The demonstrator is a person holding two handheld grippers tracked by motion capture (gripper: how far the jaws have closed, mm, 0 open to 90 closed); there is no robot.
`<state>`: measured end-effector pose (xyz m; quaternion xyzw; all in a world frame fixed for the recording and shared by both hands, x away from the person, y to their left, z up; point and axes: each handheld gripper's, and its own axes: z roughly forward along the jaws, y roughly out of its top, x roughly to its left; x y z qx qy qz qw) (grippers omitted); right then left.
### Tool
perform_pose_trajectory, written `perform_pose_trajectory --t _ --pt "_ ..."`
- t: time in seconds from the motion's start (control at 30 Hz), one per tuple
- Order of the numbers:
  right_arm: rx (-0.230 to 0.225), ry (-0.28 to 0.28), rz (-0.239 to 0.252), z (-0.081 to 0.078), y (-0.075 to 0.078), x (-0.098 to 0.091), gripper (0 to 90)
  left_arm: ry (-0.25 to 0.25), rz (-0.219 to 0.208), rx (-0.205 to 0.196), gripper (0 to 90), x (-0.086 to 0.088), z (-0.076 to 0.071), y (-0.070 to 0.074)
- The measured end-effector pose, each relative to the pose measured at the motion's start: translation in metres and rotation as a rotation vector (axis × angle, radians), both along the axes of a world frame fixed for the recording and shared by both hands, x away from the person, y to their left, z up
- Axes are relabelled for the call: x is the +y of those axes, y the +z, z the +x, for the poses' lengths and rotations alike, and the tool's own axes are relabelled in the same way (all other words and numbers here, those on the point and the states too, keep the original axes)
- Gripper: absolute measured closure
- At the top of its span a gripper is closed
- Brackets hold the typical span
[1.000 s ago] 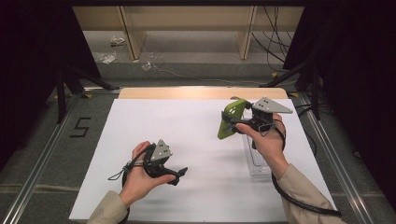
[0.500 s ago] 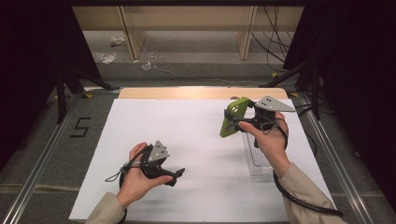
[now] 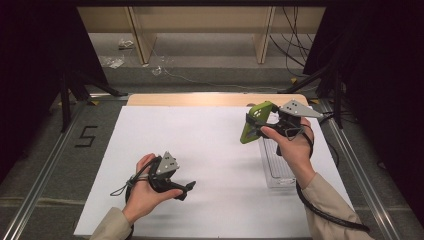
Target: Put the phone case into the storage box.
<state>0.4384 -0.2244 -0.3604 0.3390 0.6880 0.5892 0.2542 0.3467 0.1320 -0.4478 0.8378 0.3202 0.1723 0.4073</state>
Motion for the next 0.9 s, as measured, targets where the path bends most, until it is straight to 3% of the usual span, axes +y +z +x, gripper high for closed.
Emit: perform_pose_trajectory --t 0.9 --pt "-0.009 -0.095 0.003 0.010 0.004 -0.030 16.7 0.019 0.003 0.012 0.0 0.009 -0.002 -0.005"
